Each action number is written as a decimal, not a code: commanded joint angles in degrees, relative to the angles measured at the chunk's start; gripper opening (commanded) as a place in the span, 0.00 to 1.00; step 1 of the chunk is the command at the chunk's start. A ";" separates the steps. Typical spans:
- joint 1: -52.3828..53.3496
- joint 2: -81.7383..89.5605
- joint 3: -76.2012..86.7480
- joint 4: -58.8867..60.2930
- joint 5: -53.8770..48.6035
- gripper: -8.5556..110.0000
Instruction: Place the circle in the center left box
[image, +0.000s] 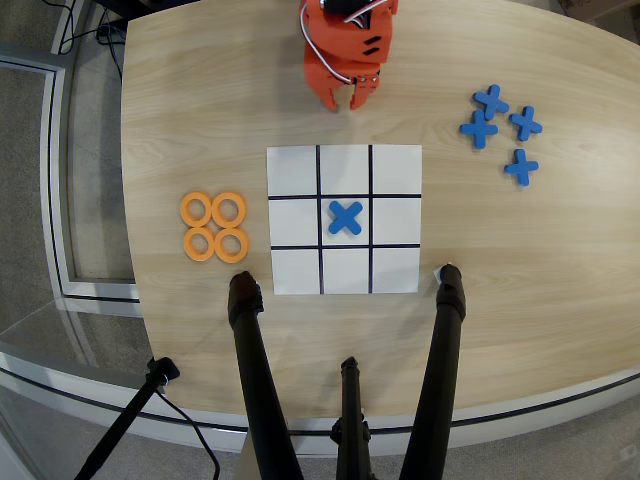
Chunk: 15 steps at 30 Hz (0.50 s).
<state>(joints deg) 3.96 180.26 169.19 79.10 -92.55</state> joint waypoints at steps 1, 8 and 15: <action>4.66 -8.96 -12.30 -1.05 0.18 0.17; 13.18 -26.46 -25.84 -10.90 -0.09 0.17; 19.16 -42.19 -31.20 -27.16 0.09 0.17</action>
<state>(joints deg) 21.01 143.17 142.38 55.99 -92.81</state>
